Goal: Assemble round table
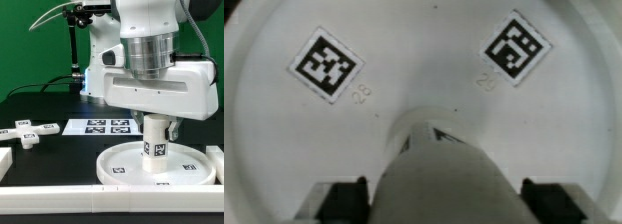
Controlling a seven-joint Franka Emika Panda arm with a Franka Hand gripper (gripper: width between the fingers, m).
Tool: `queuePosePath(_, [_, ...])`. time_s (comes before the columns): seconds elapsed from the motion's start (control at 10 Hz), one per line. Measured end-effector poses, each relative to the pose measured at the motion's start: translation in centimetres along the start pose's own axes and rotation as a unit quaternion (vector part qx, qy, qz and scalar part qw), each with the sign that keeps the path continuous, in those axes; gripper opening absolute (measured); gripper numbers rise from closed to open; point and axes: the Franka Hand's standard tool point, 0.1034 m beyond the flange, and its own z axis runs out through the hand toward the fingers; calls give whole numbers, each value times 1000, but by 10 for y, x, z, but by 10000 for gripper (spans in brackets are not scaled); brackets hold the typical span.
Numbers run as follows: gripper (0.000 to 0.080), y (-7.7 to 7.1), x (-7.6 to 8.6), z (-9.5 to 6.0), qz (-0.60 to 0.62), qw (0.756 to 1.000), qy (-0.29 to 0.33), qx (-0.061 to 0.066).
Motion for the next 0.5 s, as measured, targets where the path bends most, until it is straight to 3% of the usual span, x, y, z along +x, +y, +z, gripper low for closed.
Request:
queuePosePath(0.2, [414, 0, 0, 0, 127, 991, -16, 23])
queuePosePath(0.5, [414, -1, 0, 0, 233, 972, -30, 32])
